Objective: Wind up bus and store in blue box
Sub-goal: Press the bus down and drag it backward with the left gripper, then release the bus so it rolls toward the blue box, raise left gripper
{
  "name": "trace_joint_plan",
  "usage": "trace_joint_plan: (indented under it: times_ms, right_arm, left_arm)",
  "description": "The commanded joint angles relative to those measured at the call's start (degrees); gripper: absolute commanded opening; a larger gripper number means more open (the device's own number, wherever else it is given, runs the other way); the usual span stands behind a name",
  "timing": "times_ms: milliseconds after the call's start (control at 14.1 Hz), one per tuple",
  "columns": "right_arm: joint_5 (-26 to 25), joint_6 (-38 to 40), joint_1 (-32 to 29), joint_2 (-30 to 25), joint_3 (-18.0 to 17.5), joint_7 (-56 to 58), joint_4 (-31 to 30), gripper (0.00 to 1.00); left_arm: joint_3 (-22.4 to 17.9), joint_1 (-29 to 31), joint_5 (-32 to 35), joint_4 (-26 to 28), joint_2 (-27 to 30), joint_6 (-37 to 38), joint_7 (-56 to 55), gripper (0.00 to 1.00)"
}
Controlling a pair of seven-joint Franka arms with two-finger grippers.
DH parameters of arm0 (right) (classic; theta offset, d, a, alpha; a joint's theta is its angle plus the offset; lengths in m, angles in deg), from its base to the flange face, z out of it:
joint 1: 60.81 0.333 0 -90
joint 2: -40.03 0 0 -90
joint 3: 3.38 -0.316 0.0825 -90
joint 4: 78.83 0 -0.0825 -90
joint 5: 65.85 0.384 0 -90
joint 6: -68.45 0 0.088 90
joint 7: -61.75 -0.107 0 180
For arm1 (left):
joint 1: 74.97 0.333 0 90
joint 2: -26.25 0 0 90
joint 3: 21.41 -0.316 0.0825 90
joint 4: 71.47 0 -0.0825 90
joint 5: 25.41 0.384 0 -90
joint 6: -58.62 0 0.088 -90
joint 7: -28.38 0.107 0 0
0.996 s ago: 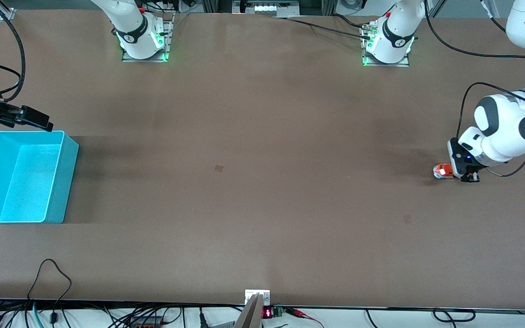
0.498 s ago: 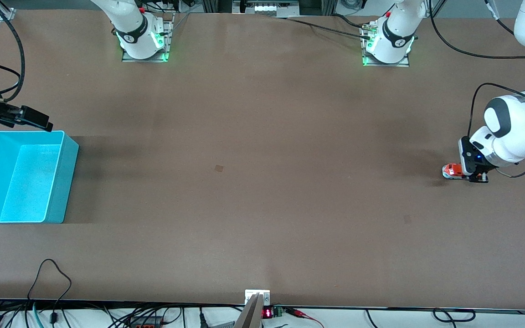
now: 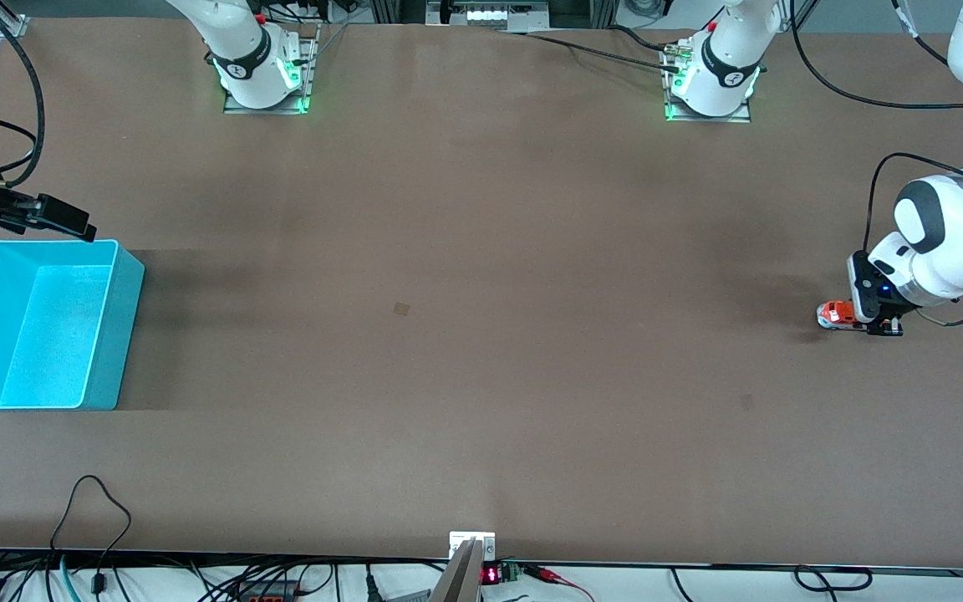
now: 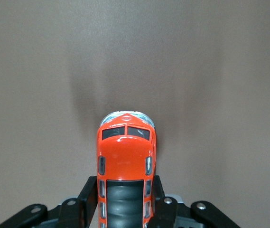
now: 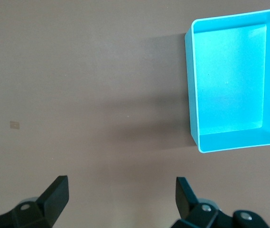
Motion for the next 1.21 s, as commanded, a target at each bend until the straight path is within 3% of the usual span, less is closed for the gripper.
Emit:
trace_joint_plan:
  times_ms: [0, 213, 285, 356, 427, 1139]
  right_arm:
    - [0.57, 0.26, -0.32, -0.5, -0.22, -0.83, 0.29, 1.0]
    - [0.57, 0.26, -0.32, -0.5, -0.22, -0.83, 0.29, 1.0]
    - [0.57, 0.26, -0.32, -0.5, -0.13, -0.83, 0.29, 1.0]
    - [0.57, 0.26, -0.32, -0.5, -0.13, -0.83, 0.29, 1.0]
    - [0.57, 0.26, -0.32, -0.5, -0.13, -0.83, 0.29, 1.0]
    - [0.48, 0.26, -0.32, -0.5, -0.13, -0.83, 0.29, 1.0]
  left_arm:
    - [0.49, 1.12, 0.38, -2.35, -4.15, -1.26, -1.67, 0.33]
    - [0.49, 1.29, 0.38, -2.36, -4.15, -1.26, -1.84, 0.34]
    - [0.49, 1.29, 0.38, -2.36, -4.15, -1.26, -1.84, 0.38]
    - [0.49, 1.29, 0.38, -2.36, -4.07, -1.26, -1.76, 0.72]
    - [0.49, 1.2, 0.47, -2.7, -3.98, -1.09, -1.76, 1.0]
    - [1.81, 0.15, 0.47, -4.11, 1.29, 8.66, -7.19, 1.0]
